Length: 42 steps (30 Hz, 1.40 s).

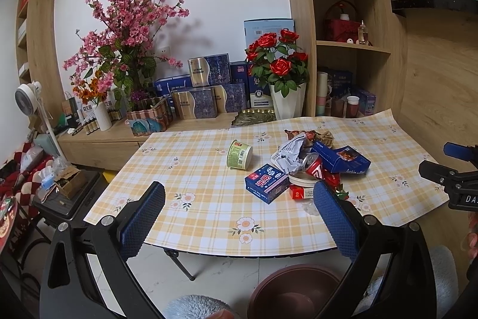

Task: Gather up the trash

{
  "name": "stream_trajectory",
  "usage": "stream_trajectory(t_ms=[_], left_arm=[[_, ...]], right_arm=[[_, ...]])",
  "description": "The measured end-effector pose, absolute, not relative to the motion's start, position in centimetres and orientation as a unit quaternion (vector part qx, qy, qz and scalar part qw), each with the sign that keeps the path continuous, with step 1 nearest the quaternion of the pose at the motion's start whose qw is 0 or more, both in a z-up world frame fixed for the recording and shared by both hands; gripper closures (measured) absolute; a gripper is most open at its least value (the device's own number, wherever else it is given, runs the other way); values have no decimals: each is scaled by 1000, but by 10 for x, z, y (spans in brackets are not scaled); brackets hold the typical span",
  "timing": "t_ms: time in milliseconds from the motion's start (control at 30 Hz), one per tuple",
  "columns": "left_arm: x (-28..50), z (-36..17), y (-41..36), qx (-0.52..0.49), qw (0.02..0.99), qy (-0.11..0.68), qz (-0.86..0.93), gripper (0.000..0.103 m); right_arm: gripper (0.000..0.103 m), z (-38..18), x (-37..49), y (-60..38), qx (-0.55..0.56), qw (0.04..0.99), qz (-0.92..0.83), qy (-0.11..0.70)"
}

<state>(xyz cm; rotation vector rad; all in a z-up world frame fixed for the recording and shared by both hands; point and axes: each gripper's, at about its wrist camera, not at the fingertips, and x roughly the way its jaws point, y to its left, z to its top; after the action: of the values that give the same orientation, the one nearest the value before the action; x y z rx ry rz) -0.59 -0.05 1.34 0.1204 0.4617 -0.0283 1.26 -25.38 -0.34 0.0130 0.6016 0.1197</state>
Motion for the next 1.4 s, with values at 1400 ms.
stream_trajectory(t_ms=[1400], left_arm=[[-4,14,0,52,976,211,-17,6]], right_arm=[[6,-10,17,-260,36,951,62,299]])
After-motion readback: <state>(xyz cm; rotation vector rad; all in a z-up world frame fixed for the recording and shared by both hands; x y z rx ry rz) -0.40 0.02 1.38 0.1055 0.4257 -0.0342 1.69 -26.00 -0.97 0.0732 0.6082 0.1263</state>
